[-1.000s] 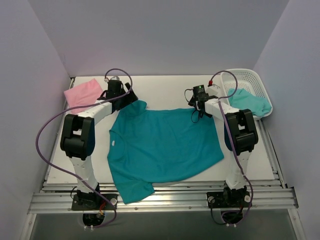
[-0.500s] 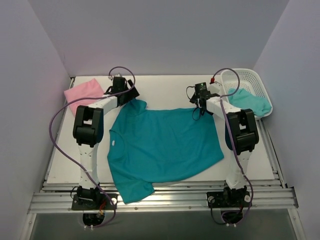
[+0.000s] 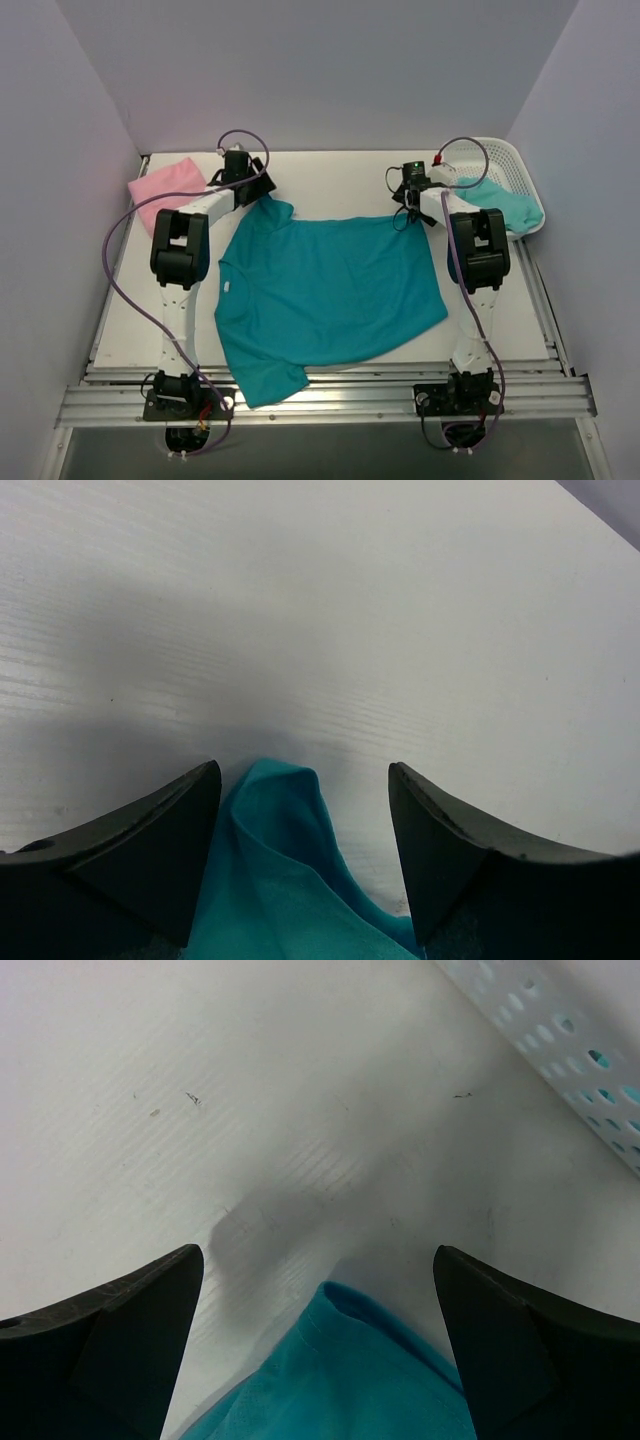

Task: Fold and stack the t-shirts
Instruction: Flatten the tshirt out

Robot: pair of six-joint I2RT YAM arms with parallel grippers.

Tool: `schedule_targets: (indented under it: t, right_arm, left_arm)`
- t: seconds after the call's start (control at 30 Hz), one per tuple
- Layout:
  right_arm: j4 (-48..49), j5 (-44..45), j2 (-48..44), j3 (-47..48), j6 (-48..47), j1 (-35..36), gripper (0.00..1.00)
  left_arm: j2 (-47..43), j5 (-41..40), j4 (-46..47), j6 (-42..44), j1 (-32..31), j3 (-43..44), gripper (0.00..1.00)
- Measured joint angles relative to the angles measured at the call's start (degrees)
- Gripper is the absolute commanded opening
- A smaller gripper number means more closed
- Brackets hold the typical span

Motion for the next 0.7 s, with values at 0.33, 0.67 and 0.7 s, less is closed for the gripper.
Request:
schedule_targets:
  t: [0.33,0.67,0.7]
  right_arm:
    - [0.20,-0.50,0.20,0.26,-0.11,0.52,0.92]
    - [0.22,-0.48,0.17,0.15,-0.04,5.09,0.77]
    - [0.24,-0.48,0.15,0.07,-0.07,5.35,0.75]
  left_arm:
    - [0.00,0.96,0.39,-0.09,0.15,-0.55,0.70]
    - [-0.04,1.20,1.75,-0.28,0.15,-1.49,0.56]
    - [-0.04,1.25,1.77,-0.46,0.15,-1.57,0.52]
